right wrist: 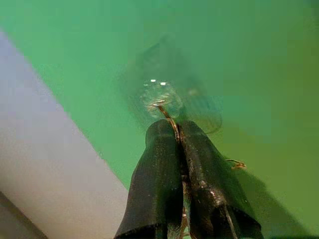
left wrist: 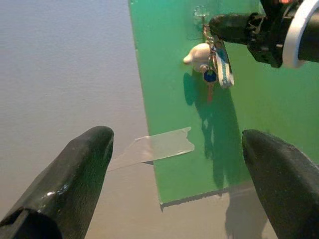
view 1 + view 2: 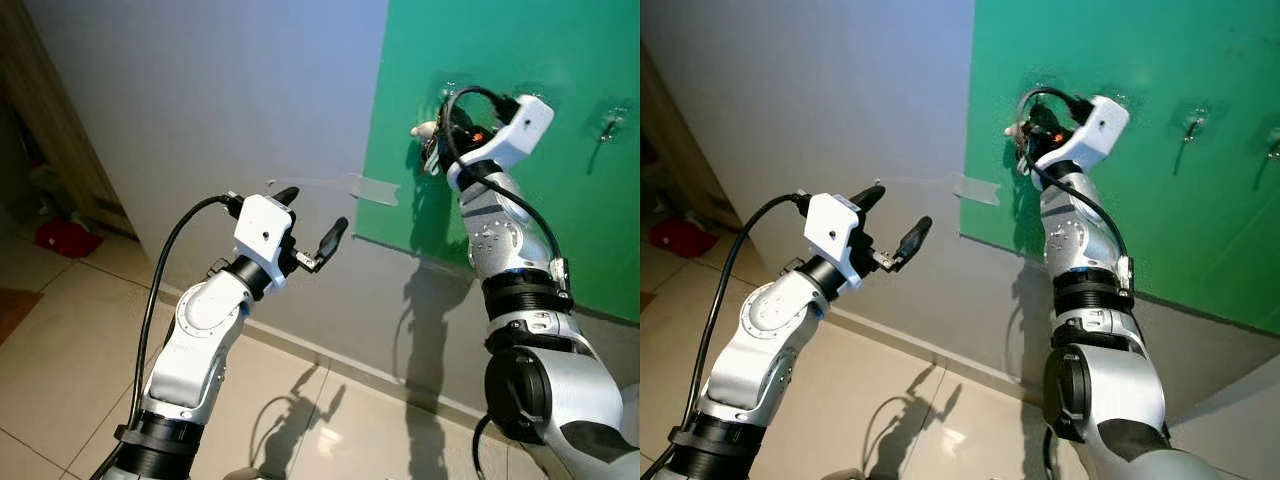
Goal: Hang keys on a hook
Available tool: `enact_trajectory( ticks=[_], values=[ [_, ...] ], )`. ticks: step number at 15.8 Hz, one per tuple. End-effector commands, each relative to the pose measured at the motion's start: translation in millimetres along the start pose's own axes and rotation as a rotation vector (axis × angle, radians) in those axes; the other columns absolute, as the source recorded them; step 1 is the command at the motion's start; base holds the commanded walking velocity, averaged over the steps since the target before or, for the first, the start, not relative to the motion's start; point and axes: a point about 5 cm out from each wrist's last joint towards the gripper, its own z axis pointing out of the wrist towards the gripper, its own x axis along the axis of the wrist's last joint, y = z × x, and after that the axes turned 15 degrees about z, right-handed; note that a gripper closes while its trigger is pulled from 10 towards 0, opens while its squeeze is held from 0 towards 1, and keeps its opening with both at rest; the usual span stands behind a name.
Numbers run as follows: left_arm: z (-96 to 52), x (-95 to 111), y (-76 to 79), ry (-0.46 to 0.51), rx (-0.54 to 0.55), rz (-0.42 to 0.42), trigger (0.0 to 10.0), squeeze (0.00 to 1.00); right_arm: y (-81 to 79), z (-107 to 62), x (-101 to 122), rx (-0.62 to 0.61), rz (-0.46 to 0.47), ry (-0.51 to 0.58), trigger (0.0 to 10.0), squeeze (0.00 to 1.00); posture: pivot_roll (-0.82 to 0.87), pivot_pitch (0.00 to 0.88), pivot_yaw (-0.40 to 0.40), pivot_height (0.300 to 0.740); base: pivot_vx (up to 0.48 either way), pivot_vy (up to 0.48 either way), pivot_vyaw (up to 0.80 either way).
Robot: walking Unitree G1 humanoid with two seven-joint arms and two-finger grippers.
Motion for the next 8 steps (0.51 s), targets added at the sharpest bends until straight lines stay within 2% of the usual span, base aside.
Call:
enact_trajectory(
  ticks=[1,2,3,5,8],
  values=[
    [-0.3,6,-1.0,0.024,0.009,0.015,10.0,0.0,13.2,-2.8,-5,-0.071,0.053,-0.024,10.0,0.0,-0.01,0.0,-0.043,0.74,0.0,0.0,0.0],
    [-0.6,6,-0.8,0.023,0.009,0.016,10.0,0.0,15.8,-3.8,-7,-0.083,0.041,-0.04,10.0,0.0,-0.01,0.0,-0.043,0.74,0.0,0.0,0.0],
    [-1.0,6,-0.9,0.022,0.009,0.018,10.0,0.0,21.3,-7.3,-18,-0.11,0.001,-0.105,10.0,0.0,-0.01,0.0,-0.042,0.74,0.0,0.0,0.0],
    [-1.2,6,-1.7,0.022,0.011,0.019,10.0,0.0,22.2,-9.7,-25,-0.112,0.028,-0.136,10.0,0.0,-0.01,0.0,-0.037,0.74,0.0,0.0,0.0],
    [-0.8,6,-1.3,0.026,0.001,0.021,10.0,0.0,23.3,-11.2,-25,-0.115,0.029,-0.129,10.0,0.0,-0.01,0.0,-0.03,0.74,0.0,0.0,0.0]
  ],
)
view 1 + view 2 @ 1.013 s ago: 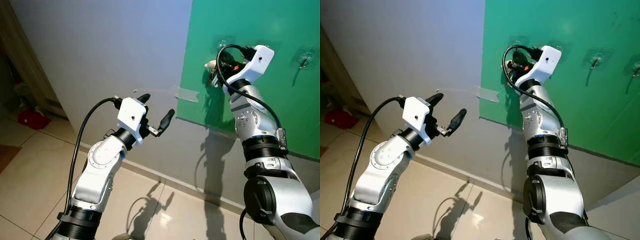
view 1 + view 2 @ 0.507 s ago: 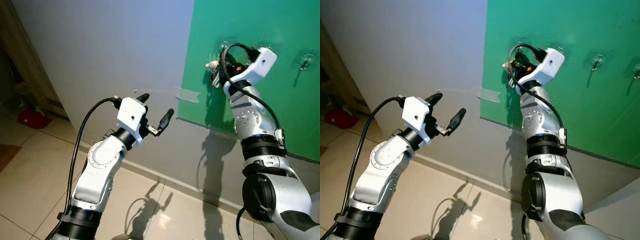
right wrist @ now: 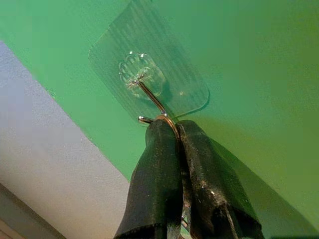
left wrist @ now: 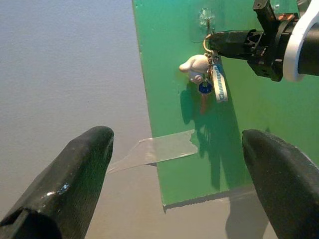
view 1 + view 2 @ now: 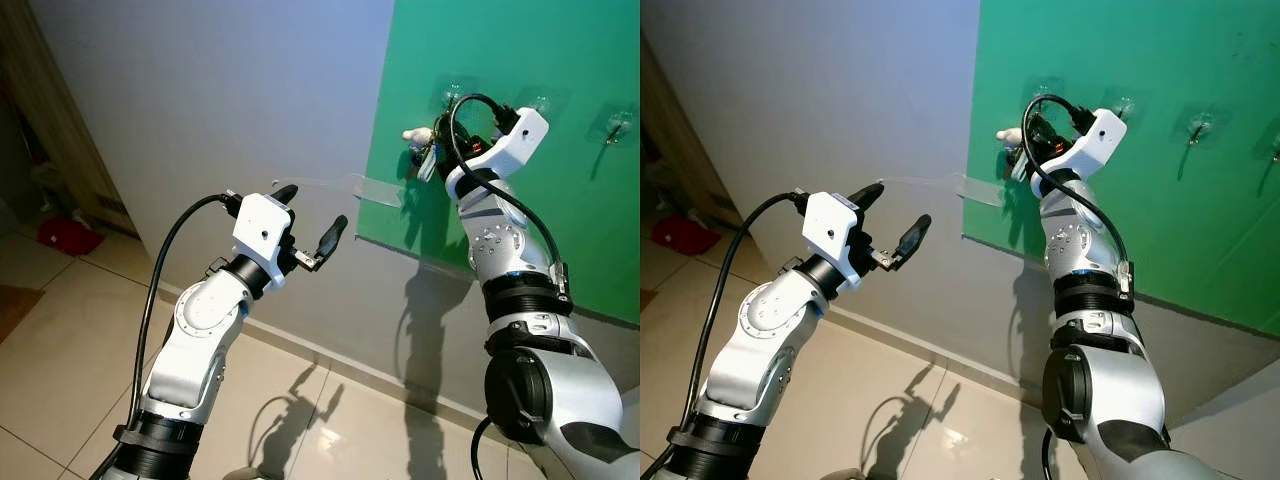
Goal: Hang keys on a hook
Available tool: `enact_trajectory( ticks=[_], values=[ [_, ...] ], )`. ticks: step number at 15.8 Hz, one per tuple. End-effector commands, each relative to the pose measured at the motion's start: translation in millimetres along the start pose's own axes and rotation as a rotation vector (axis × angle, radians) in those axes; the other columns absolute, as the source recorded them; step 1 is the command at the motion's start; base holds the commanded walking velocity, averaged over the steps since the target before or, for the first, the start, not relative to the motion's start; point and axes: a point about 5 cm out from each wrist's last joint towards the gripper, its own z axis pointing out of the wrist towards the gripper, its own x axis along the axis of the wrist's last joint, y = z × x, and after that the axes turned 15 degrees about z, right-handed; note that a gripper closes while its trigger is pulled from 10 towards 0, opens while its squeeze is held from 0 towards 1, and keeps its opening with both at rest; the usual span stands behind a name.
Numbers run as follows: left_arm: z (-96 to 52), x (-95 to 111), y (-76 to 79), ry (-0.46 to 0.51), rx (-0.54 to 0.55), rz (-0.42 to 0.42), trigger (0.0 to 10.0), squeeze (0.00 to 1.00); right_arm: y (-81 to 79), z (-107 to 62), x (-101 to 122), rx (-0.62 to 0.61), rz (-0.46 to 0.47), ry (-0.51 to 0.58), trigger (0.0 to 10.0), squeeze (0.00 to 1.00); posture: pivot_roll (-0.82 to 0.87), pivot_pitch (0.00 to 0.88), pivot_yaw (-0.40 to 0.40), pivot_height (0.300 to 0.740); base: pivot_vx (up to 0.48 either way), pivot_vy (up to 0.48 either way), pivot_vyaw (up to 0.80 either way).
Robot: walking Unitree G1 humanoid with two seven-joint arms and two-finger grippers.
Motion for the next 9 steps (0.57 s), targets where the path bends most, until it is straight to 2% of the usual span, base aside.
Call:
enact_trajectory(
  ticks=[1,3,4,5,9],
  values=[
    [0.6,6,0.2,0.024,-0.009,0.018,10.0,0.0,19.2,-8.1,-16,-0.09,0.011,-0.065,10.0,0.0,-0.01,0.0,-0.029,0.74,0.0,0.0,0.0],
    [2.0,8,0.3,0.037,-0.008,0.022,10.0,0.0,18.2,-8.1,-13,-0.077,-0.015,-0.055,10.0,0.0,-0.02,0.0,-0.027,0.74,0.0,0.0,0.0],
    [2.7,10,-0.6,0.051,-0.001,0.018,10.0,0.0,17.1,-8.1,-12,-0.066,-0.03,-0.05,10.0,0.91,-0.02,0.0,-0.025,0.74,0.0,0.0,0.0],
    [3.2,11,-1.2,0.059,0.004,0.015,10.0,0.0,16.4,-8.1,-12,-0.059,-0.039,-0.047,10.0,1.0,-0.02,0.0,-0.024,0.74,0.0,0.0,0.0],
    [4.2,16,-0.5,0.098,-0.019,-0.004,10.0,0.0,7.3,-10.4,-14,0.017,-0.125,-0.053,10.0,1.0,-0.02,0.0,-0.017,0.74,0.0,0.0,0.0]
  ],
)
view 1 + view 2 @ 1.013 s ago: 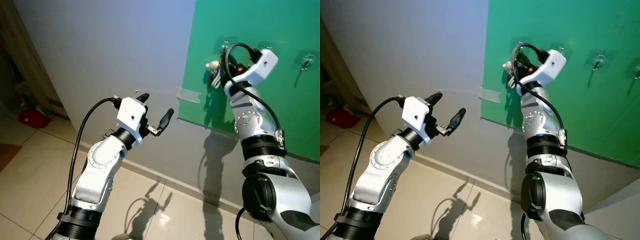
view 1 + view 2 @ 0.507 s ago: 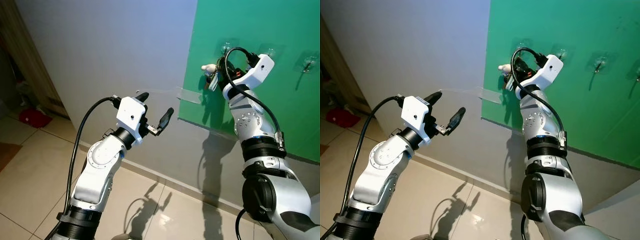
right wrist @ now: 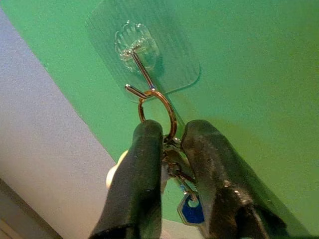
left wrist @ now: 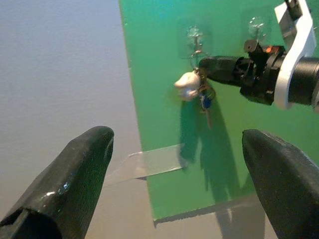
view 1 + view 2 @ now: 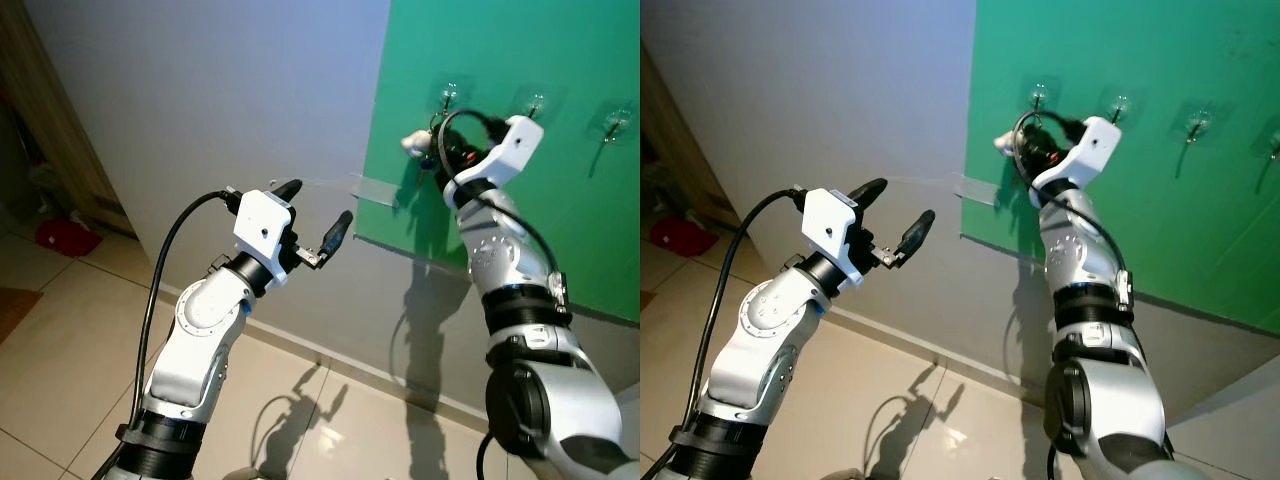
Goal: Hang keys on a hook
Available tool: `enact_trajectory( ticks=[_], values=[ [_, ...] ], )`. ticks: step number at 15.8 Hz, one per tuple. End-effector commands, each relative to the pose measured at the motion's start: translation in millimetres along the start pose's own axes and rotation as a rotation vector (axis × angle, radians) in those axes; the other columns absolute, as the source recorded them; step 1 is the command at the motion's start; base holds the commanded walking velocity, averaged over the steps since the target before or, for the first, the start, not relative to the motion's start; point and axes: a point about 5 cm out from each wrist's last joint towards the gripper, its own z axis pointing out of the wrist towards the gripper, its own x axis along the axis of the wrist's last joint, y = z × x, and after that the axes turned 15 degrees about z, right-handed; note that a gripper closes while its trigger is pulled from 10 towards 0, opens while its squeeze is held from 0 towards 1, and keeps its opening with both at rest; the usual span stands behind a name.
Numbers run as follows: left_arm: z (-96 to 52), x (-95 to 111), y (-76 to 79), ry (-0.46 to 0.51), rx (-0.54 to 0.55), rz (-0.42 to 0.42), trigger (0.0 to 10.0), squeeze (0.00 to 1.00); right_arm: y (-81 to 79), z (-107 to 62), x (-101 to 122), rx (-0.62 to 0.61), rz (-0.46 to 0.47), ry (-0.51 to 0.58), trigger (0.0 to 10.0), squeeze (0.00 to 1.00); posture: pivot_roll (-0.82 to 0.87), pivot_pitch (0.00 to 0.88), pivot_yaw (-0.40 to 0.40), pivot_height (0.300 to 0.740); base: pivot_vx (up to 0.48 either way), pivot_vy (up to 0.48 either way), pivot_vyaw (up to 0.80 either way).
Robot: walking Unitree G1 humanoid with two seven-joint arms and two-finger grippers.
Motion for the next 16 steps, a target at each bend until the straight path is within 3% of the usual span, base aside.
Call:
enact_trajectory(
  ticks=[1,4,5,6,8,10,12,13,14,16],
  values=[
    [2.6,9,0.6,0.047,-0.026,0.009,10.0,0.0,1.2,-3.5,-8,-0.006,-0.038,-0.036,10.0,1.0,-0.02,0.0,-0.014,0.74,0.0,0.0,0.0],
    [0.6,7,2.4,0.036,-0.044,0.002,10.0,0.0,1.6,-14.1,-11,0.01,-0.097,-0.042,10.0,1.0,-0.03,0.0,-0.009,0.74,0.0,0.0,0.0],
    [-1.3,2,-2.4,-0.004,0.008,0.016,10.0,0.0,3.0,-21.1,-12,0.011,-0.172,-0.04,10.0,1.0,-0.03,0.0,-0.009,0.74,0.0,0.0,0.0],
    [-5.4,-6,-9.0,-0.064,0.074,0.015,10.0,0.0,3.7,-29.4,-12,0.018,-0.214,-0.039,10.0,0.0,-0.05,0.0,-0.013,0.74,0.0,0.0,0.0],
    [-12.8,-17,-17.0,-0.145,0.147,0.027,10.0,0.0,5.7,-42.1,-12,0.01,-0.253,-0.038,10.0,0.0,-0.05,0.0,-0.017,0.74,0.0,0.0,0.0],
    [-32.4,-39,-25.6,-0.263,0.247,0.087,10.0,0.0,20.6,-77.7,-16,-0.088,-0.292,0.0,10.0,0.0,-0.06,0.0,-0.023,0.74,0.0,0.0,0.0],
    [-39.2,-49,-27.8,-0.31,0.313,0.076,10.0,0.0,37.1,-98.7,-33,-0.166,-0.32,-0.064,10.0,0.0,-0.06,0.0,-0.021,0.74,0.0,0.0,-0.36],
    [-40.7,-51,-27.1,-0.319,0.32,0.075,10.0,0.0,43.2,-104.7,-37,-0.204,-0.342,-0.084,10.0,0.0,-0.06,0.0,-0.02,0.74,0.0,0.0,-0.8],
    [-43.7,-58,-21.6,-0.342,0.308,0.071,10.0,0.0,53.6,-116.8,-45,-0.243,-0.44,-0.134,10.0,0.0,-0.07,0.0,-0.02,0.74,0.0,0.0,-0.8],
    [-43.9,-60,-17.1,-0.345,0.282,0.075,10.0,0.0,54.0,-121.1,-47,-0.246,-0.492,-0.15,10.0,0.0,-0.07,0.0,-0.021,0.74,0.0,0.0,0.0]
  ],
)
